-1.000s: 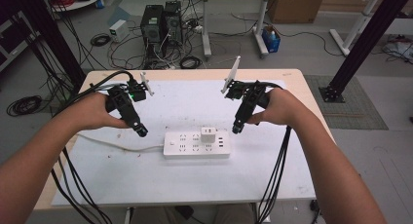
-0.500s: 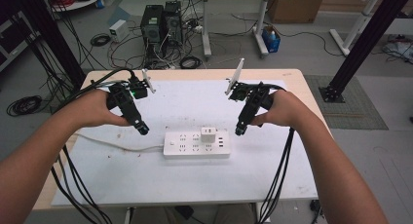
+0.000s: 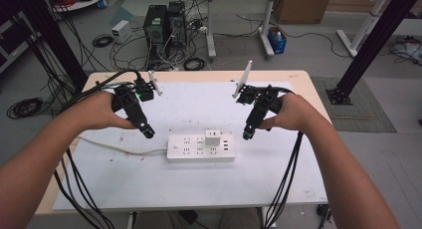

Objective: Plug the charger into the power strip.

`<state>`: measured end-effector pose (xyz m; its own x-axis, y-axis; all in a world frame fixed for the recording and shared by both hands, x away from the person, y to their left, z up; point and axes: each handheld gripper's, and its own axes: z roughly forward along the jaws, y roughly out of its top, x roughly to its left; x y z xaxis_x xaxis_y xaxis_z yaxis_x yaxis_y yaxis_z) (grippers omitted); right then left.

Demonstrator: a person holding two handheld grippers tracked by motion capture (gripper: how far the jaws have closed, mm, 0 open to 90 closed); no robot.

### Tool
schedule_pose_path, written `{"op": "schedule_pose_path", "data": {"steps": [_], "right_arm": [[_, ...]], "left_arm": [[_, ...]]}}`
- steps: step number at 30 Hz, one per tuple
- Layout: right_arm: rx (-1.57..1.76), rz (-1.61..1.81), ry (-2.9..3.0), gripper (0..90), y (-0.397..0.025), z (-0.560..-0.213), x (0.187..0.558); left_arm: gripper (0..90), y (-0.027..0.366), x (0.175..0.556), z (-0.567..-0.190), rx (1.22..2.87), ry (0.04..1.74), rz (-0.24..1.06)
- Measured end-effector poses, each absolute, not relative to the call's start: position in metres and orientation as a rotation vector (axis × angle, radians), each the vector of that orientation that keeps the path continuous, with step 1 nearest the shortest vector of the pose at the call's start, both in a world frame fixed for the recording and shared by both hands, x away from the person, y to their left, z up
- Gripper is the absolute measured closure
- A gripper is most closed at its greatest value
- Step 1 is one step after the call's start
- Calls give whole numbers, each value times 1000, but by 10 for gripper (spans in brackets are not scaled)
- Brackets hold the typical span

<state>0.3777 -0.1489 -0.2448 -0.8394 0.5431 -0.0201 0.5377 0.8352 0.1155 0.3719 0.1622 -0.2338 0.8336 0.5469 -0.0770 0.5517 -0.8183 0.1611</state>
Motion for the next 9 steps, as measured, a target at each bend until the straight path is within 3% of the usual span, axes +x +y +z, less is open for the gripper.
{"op": "schedule_pose_path", "data": {"steps": [9], "right_arm": [[881, 160, 2958, 129, -149, -246, 376]], "left_arm": [[190, 163, 370, -233, 2839, 855, -35]]}}
